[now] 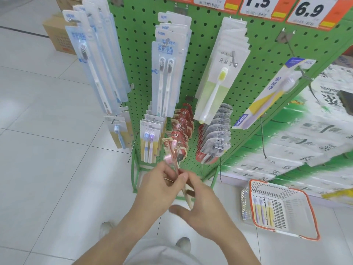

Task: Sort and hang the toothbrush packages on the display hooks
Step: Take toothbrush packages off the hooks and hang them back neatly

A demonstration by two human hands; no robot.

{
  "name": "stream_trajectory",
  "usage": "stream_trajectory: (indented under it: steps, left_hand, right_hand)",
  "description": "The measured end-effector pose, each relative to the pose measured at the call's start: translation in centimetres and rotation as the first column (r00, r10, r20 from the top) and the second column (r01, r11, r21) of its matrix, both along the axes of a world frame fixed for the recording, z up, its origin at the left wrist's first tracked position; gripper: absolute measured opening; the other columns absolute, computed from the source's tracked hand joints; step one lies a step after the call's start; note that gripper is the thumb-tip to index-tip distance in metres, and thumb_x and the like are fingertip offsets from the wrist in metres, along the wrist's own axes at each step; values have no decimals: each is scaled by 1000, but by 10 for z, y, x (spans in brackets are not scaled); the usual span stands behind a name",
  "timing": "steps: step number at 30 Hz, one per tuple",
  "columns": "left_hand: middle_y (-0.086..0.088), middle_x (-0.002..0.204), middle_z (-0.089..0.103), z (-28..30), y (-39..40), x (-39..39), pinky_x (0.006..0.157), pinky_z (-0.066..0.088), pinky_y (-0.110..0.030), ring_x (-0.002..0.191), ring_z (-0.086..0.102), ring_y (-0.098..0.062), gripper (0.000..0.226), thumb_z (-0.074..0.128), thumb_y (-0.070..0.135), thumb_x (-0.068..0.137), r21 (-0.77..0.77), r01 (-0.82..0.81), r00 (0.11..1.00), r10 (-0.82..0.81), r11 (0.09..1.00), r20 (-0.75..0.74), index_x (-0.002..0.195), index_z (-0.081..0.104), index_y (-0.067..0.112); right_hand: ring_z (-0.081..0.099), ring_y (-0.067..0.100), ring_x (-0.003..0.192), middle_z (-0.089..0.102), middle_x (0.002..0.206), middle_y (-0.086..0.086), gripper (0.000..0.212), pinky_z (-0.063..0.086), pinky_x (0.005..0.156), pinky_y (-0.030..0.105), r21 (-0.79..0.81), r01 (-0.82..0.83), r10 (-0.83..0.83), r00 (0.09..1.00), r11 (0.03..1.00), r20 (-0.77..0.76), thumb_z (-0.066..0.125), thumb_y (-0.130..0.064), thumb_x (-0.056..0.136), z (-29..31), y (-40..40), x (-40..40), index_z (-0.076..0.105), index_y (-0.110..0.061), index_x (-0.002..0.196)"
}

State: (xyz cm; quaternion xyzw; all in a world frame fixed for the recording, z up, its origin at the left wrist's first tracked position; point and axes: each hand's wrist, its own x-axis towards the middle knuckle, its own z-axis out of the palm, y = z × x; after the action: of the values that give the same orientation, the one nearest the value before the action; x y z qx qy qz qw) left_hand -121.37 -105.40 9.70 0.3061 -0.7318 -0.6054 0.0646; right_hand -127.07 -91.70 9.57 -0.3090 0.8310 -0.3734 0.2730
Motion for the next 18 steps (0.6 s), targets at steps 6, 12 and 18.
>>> stream_trajectory:
  steps: [6, 12, 18]
  left_hand:
    - [8, 81, 77, 8, 0, 3, 81, 59, -33, 78, 73, -8, 15, 76, 33, 87, 41, 159, 987, -157, 987, -42, 90, 68, 21]
    - [23, 84, 69, 1, -19, -5, 78, 56, -26, 83, 65, 2, 8, 69, 36, 90, -419, 43, 996, -70, 907, -48, 95, 66, 30]
    - [10, 155, 41, -26, -38, -35, 107, 41, -31, 137, 46, -12, 65, 59, 36, 97, -502, 239, 969, -239, 832, 64, 155, 29, 32]
  right_hand:
    - [52, 4, 58, 64, 71, 0, 20, 42, 54, 20, -68, 192, -190, 981, 979, 38, 75, -13, 84, -18, -2, -17, 59, -21, 90]
    - [68, 13, 62, 73, 74, -2, 19, 51, 61, 31, -55, 232, -218, 957, 971, 193, 76, -10, 86, -46, -5, -34, 63, -23, 91]
    - [65, 20, 60, 71, 70, 5, 6, 53, 62, 36, -141, 344, -296, 913, 928, 282, 69, -12, 92, -72, -28, -57, 64, -15, 95]
